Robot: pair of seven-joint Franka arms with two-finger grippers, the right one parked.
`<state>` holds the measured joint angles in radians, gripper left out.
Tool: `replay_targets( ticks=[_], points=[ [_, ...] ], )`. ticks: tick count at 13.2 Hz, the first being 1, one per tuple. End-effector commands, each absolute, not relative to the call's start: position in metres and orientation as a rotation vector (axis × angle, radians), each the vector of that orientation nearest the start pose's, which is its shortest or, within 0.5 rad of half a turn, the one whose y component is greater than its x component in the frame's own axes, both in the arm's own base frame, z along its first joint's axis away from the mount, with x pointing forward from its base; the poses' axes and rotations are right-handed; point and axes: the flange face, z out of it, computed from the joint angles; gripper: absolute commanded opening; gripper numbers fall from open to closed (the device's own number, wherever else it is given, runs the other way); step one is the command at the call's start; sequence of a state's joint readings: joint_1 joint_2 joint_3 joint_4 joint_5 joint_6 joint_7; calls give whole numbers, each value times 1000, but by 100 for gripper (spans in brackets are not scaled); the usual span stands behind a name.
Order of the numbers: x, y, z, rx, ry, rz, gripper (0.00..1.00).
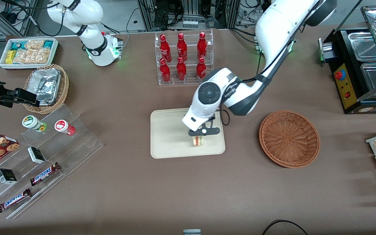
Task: Place sandwich from basket to tray
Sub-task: 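Lift the sandwich and carry it with the left gripper over the tray, then lower the held sandwich onto the tray's centre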
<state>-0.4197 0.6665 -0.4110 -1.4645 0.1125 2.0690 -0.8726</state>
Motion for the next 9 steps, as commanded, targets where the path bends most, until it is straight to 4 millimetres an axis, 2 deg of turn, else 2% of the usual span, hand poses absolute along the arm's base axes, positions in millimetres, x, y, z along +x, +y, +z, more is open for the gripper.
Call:
replay_targets(
  ticks=[1, 5, 9],
  points=[
    [519, -510, 305, -3220, -81, 162, 0],
    [519, -528, 291, -3200, -161, 150, 0],
    [515, -530, 288, -3162, -205, 164, 0]
  ],
)
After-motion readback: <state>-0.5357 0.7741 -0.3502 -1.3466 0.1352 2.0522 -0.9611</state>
